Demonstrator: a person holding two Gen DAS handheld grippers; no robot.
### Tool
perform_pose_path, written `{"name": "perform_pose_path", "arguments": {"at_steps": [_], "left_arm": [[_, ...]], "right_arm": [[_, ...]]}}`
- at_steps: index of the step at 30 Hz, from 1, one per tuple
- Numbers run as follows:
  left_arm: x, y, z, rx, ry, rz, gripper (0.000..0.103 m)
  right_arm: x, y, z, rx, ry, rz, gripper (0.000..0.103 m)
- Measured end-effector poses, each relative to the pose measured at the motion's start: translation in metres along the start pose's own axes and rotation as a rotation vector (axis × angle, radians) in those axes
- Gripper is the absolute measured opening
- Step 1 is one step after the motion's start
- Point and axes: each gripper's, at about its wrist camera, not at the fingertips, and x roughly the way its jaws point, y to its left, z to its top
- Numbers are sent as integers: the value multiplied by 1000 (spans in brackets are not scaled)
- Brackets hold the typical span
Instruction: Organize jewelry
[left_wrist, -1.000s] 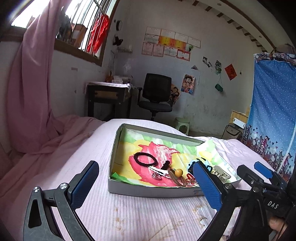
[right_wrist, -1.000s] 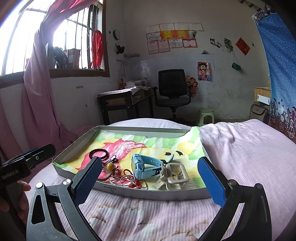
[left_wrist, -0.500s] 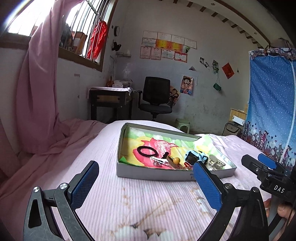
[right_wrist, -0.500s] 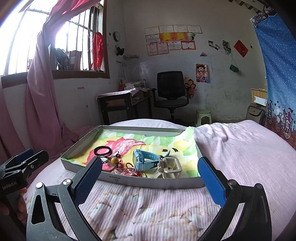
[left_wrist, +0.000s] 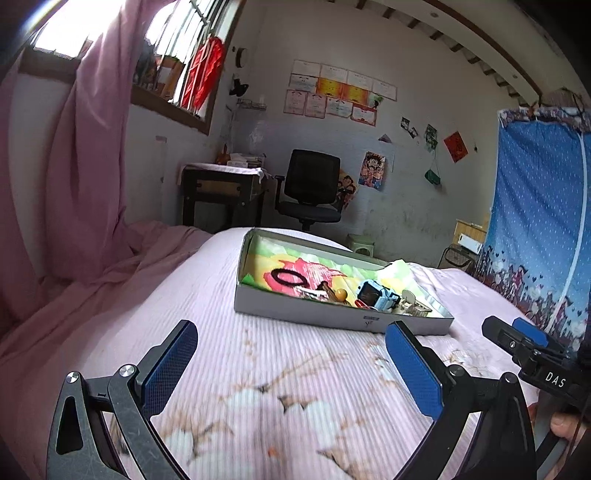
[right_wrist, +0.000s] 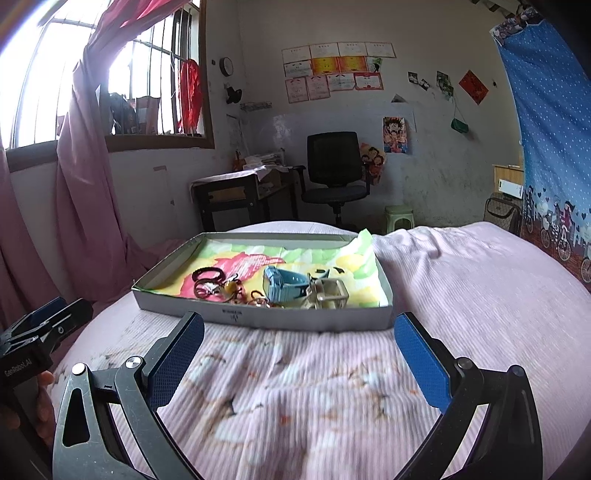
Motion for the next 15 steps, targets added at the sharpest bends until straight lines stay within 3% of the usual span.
{"name": "perform_pose_path", "arguments": {"at_steps": [15], "left_arm": [[-20, -1, -25, -35, 51, -11, 102]], "right_arm": [[-33, 0, -32, 19, 33, 13, 101]]}}
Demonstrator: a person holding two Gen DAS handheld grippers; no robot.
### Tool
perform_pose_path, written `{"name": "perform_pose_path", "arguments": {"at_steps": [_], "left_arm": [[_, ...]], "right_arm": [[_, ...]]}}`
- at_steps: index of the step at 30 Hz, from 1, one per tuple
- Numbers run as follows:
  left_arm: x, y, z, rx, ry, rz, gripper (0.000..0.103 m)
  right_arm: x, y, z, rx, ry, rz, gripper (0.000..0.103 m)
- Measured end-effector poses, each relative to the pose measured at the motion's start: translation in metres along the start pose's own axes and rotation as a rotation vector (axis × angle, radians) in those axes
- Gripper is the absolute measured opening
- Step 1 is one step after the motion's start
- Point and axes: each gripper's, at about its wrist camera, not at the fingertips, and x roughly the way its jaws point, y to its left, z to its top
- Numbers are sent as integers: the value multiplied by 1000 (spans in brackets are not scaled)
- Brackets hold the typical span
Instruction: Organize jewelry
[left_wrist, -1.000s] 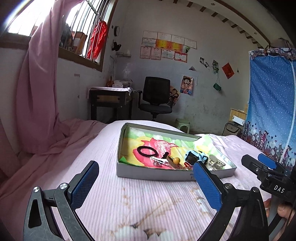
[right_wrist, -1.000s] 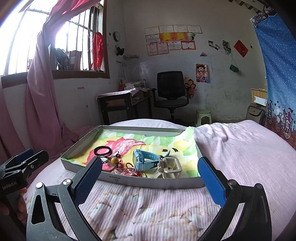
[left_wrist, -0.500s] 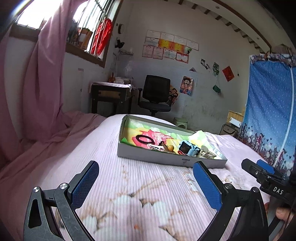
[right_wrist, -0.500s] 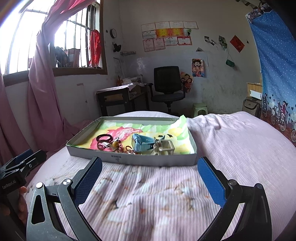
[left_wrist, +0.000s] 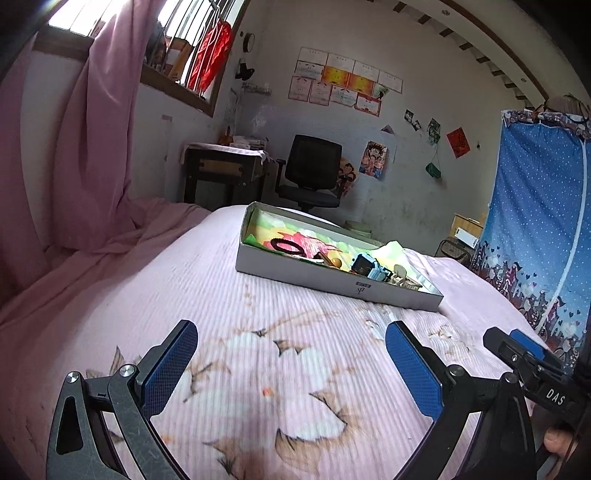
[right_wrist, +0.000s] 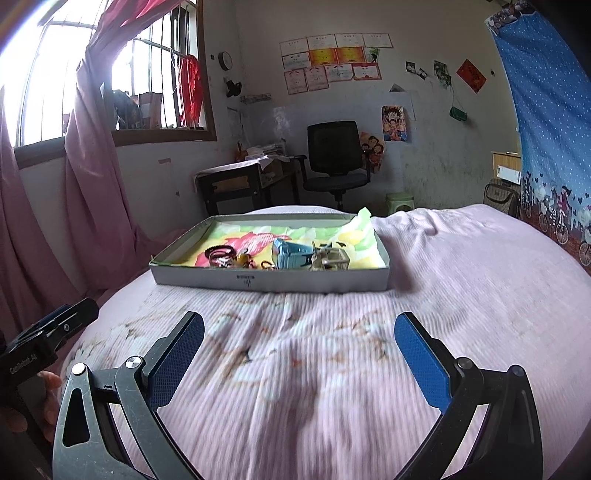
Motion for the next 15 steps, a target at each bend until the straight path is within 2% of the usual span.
{"name": "perform_pose_path", "arguments": {"at_steps": [9, 15], "left_arm": [[-9, -7, -16, 38, -69, 36, 102], [-8, -14, -20, 75, -77, 49, 102]], "right_arm": [[-10, -2, -13, 11, -26, 35, 101], [-8, -4, -18, 7, -22, 26, 101]]}}
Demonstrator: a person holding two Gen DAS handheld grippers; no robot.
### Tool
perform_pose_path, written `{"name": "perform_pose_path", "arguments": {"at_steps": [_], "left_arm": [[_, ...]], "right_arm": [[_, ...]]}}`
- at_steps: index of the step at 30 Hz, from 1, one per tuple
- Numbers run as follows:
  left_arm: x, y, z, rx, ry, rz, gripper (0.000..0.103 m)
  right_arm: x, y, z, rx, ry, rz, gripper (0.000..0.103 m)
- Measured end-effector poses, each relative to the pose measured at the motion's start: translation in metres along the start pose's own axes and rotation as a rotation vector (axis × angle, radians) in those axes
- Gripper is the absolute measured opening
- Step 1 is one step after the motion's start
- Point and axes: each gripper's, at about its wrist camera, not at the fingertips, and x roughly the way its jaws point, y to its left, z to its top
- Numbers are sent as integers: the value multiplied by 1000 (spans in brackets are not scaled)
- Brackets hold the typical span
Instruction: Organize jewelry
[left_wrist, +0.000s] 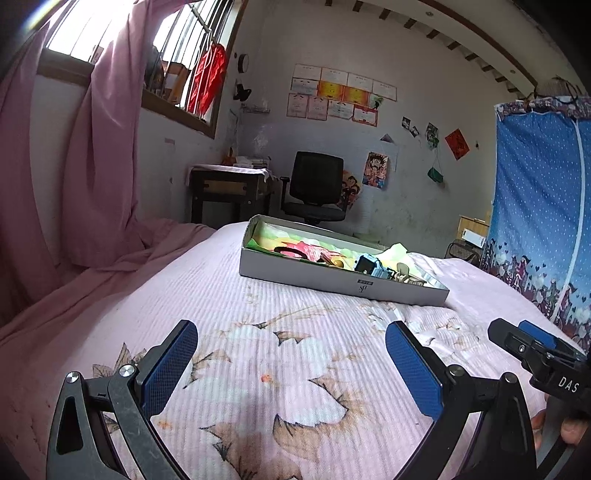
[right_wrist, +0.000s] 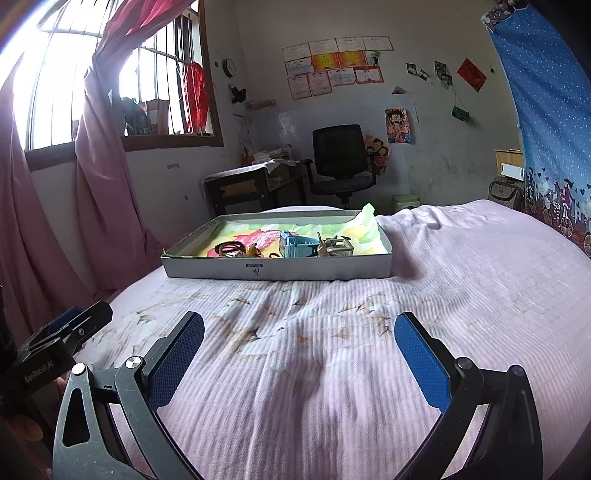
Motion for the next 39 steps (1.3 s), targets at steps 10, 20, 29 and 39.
{"name": "perform_pose_path", "arguments": {"at_steps": [10, 20, 29, 39], "left_arm": [[1, -3, -3, 17, 6, -1, 102], [2, -3, -3, 24, 5, -2, 102], [2, -3, -2, 27, 2, -3, 102], [2, -4, -3, 27, 3, -4, 102]], "right_arm": [[6, -4, -4, 4, 12, -28, 101], [10, -4, -6, -1, 15, -39, 101], [13, -4, -8, 4, 17, -40, 101], [12, -5, -8, 5, 17, -40, 101]]}}
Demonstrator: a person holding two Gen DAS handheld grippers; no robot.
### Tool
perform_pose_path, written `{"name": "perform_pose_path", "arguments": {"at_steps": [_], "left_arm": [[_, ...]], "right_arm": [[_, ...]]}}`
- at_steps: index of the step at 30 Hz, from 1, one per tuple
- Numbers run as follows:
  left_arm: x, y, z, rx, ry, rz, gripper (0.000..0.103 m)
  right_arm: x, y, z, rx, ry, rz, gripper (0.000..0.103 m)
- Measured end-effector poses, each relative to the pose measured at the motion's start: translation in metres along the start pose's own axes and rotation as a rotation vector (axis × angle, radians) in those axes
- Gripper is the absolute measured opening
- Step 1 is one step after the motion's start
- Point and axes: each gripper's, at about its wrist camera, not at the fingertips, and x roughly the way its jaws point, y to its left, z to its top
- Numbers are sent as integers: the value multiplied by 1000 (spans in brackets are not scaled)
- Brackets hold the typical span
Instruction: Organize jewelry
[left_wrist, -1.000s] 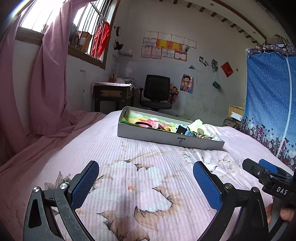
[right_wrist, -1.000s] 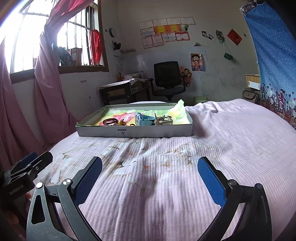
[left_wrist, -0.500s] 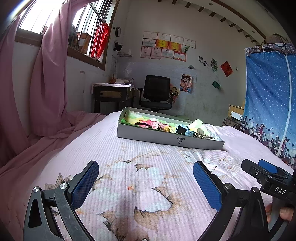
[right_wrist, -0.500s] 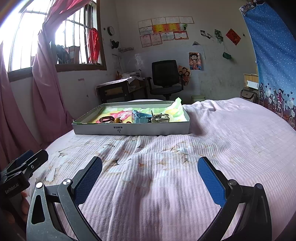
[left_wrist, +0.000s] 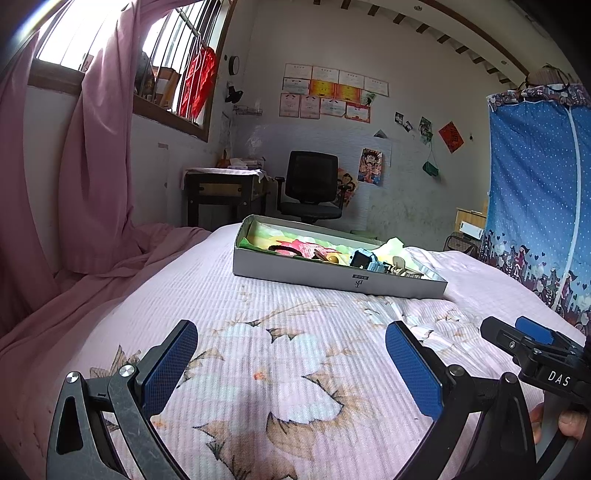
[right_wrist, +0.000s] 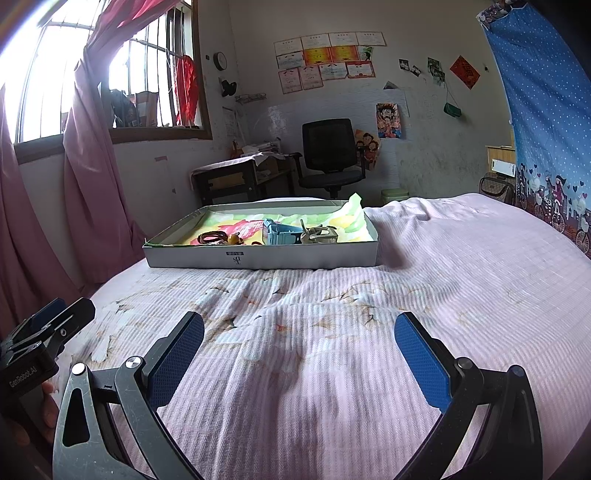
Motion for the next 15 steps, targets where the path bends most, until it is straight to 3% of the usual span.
{"name": "perform_pose_path", "arguments": {"at_steps": [15], "left_arm": [[-1, -2, 1, 4, -2, -2, 102]], "right_arm": [[0, 0, 0, 0, -1, 0, 101]]}}
